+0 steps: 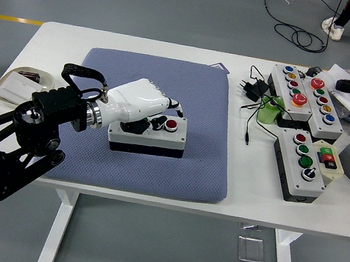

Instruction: Pick up the button,place it on the desk,press the button,press the button

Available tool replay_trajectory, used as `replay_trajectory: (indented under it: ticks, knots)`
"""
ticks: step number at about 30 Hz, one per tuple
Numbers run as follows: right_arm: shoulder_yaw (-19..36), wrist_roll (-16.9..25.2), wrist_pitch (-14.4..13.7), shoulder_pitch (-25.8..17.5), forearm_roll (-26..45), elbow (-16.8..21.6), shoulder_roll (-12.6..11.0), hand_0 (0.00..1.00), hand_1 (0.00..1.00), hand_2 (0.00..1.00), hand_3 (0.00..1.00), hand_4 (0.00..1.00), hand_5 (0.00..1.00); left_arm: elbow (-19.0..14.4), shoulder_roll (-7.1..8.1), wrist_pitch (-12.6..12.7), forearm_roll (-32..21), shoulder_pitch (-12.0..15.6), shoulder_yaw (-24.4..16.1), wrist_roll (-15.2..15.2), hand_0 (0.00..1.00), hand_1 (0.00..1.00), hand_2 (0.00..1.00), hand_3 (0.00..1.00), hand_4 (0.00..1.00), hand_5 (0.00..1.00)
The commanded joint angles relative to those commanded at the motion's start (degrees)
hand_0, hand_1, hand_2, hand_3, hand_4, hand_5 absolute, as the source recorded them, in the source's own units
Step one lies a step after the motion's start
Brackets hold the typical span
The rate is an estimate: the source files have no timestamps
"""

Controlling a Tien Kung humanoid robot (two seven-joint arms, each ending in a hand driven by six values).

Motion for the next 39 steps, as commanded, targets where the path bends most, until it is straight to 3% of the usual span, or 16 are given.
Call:
replay_trajectory:
  ticks: [11, 21, 29, 39]
  knots:
    - [0.01, 0.00, -0.04, -0.03, -0.03, 0.00, 0.02, 0.668, 0.661, 0.719, 0.603, 0.382, 0.234, 3.40, -0.82, -2.12, 0.00, -1.09, 1.10, 0.71, 0.032, 0.002, 0.013, 0.725, 0.231, 0.002]
    - [0.05, -0.08, 0.00, -0.12, -0.15, 0.00, 0.03, 0.668, 0.661, 0.721, 0.603, 0.383, 0.233, 4.33, -1.15, -3.20, 0.00, -0.79, 1.79, 1.27, 0.032, 0.002, 0.013, 0.734, 0.223, 0.002]
    - [-0.06, -0.02, -0.02, -0.32, -0.02, 0.00, -0.05, 0.668, 0.661, 0.720, 0.603, 0.383, 0.231, 4.85, -1.35, -6.22, 0.00, -0.57, 2.03, 1.96, 0.032, 0.002, 0.012, 0.731, 0.222, 0.002]
    - [-0.15, -0.01, -0.02, -0.64, 0.07, 0.00, -0.05, 0.668, 0.661, 0.719, 0.602, 0.383, 0.233, 3.17, -1.14, -4.15, 0.00, 0.34, -1.61, 1.79, 0.032, 0.002, 0.012, 0.739, 0.222, 0.002]
